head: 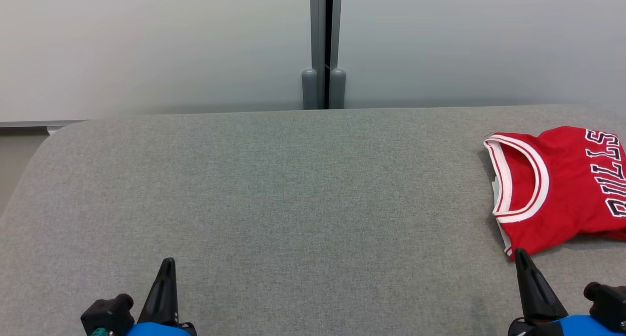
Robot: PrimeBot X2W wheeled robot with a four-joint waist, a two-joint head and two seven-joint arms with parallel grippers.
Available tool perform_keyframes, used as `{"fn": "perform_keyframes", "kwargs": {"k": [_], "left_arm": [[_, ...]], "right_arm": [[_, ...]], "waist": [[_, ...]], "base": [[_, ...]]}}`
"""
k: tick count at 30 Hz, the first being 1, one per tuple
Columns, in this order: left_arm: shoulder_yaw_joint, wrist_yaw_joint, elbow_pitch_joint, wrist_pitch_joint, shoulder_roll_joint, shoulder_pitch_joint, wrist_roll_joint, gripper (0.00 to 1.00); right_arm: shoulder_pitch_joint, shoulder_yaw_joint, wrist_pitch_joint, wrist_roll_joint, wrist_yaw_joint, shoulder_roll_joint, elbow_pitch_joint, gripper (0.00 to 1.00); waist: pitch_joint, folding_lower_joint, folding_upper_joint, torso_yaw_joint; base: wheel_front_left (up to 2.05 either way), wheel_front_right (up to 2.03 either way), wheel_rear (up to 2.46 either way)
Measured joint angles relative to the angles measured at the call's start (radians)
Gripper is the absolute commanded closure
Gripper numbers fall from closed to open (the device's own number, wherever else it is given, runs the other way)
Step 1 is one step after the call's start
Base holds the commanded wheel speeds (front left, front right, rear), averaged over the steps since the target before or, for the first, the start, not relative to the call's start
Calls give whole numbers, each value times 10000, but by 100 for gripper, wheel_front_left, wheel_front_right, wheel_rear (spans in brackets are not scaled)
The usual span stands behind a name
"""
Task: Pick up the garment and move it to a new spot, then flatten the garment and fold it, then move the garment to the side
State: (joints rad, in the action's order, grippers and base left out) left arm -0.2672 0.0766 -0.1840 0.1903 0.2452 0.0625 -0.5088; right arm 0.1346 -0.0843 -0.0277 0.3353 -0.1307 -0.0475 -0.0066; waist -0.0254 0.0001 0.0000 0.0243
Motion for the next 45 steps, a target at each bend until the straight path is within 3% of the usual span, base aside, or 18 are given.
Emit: {"fn": "perform_keyframes", "kwargs": {"k": [26,45], "left_arm": [[1158,-688,-247,-930,-560,-515,-3873,100],[1843,-1064,-334,-1463,-901,-862,-5962,100]], "right_arm": [[-767,77,328,4483,0,-100,865,100],[-1223,73,543,6903,0,-138,1327,100]], "waist": [[52,0,2,-59],[88,0,1,-99]], "base": [[0,0,0],[0,0,0]]}}
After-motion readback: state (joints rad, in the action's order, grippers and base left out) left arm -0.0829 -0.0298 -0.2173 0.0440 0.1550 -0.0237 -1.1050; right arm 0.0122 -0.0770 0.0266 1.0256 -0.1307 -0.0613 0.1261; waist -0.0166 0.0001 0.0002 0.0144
